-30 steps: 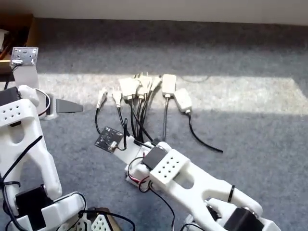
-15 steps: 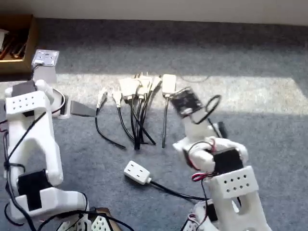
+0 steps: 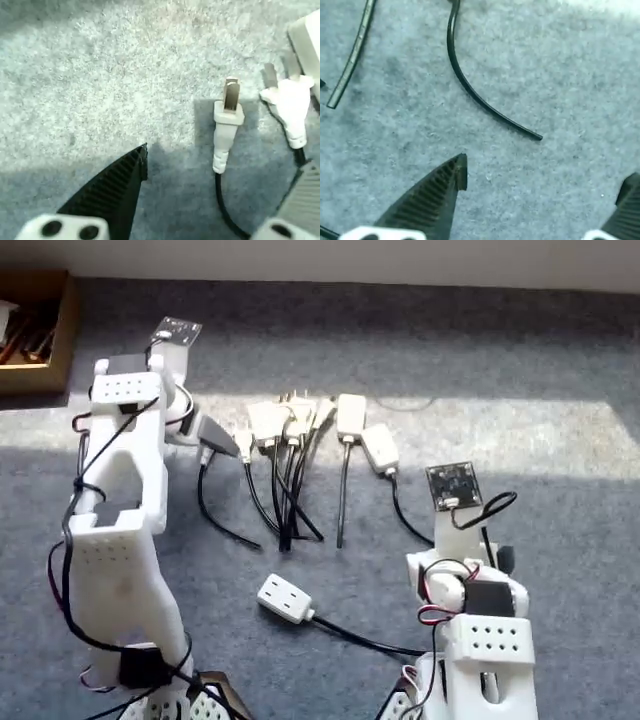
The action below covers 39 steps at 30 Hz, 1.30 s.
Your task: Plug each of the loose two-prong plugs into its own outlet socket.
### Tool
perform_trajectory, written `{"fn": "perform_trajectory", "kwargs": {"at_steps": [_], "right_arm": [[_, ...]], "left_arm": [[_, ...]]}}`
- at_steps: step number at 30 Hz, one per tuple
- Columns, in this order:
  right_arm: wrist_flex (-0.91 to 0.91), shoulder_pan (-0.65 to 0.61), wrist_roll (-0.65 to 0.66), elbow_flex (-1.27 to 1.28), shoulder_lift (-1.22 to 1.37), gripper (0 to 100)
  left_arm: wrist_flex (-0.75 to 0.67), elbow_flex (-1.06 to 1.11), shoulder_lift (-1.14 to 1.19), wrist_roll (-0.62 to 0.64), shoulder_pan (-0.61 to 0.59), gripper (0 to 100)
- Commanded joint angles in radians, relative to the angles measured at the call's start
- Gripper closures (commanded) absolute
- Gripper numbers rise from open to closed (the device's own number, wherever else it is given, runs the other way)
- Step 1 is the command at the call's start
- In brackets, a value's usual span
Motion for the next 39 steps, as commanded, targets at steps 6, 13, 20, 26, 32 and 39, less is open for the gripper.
{"fn": "perform_trajectory", "kwargs": {"at_steps": [6, 13, 20, 26, 32, 39], "right_arm": [[-0.019, 0.012, -0.009, -0.005, -0.018, 56.1], [-0.024, 0.008, -0.009, 0.012, -0.019, 56.1], [-0.061, -0.042, -0.009, 0.053, -0.018, 56.1], [-0.061, -0.042, -0.009, 0.054, -0.018, 56.1], [-0.061, -0.042, -0.009, 0.054, -0.018, 56.1], [-0.061, -0.042, -0.009, 0.056, -0.018, 56.1]], "left_arm": [[0.226, -0.401, 0.257, -0.011, -0.008, 75], [0.368, -0.522, 0.331, -0.009, 0.01, 83], [0.367, -0.53, 0.328, -0.009, 0.024, 85], [0.373, -0.565, 0.328, -0.009, 0.059, 85], [0.388, -0.588, 0.331, -0.014, 0.116, 96], [0.388, -0.532, 0.331, -0.066, 0.145, 93]]}}
